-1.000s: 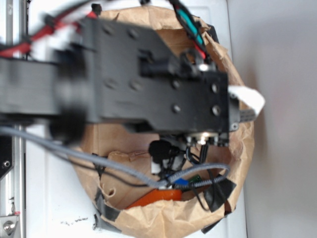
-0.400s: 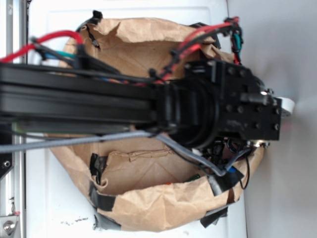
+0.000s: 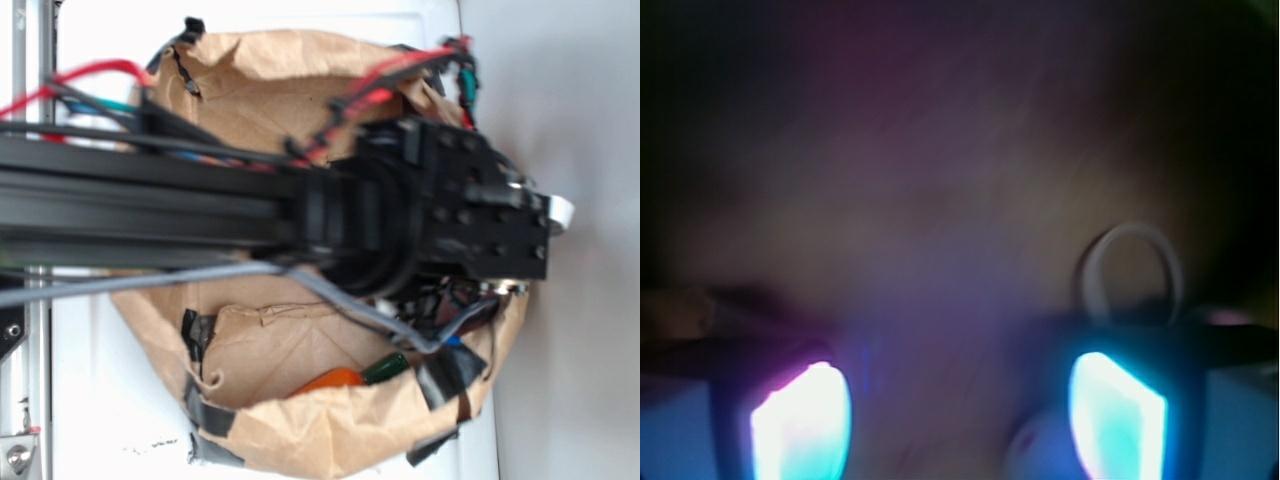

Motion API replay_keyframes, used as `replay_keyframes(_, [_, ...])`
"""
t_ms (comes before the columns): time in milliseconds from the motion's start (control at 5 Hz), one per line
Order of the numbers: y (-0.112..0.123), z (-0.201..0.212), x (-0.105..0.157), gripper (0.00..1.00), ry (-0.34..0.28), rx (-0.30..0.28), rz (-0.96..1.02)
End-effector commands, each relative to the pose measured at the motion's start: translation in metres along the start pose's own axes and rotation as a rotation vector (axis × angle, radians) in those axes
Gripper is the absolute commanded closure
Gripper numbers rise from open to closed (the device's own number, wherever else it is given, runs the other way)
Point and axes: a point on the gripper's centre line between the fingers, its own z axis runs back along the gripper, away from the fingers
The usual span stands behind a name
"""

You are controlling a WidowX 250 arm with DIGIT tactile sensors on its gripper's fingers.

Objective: Grab the gray animal.

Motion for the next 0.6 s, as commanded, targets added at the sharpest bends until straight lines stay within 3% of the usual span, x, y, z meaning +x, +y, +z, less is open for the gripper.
replay_keyframes(0, [0.031, 0.056, -0.036, 0.00, -0.090, -0.093, -0.039])
replay_keyframes(200, [0.040, 0.048, -0.042, 0.00, -0.097, -0.054, -0.022])
replay_keyframes(400, [0.052, 0.028, -0.033, 0.00, -0.092, -0.014, 0.024])
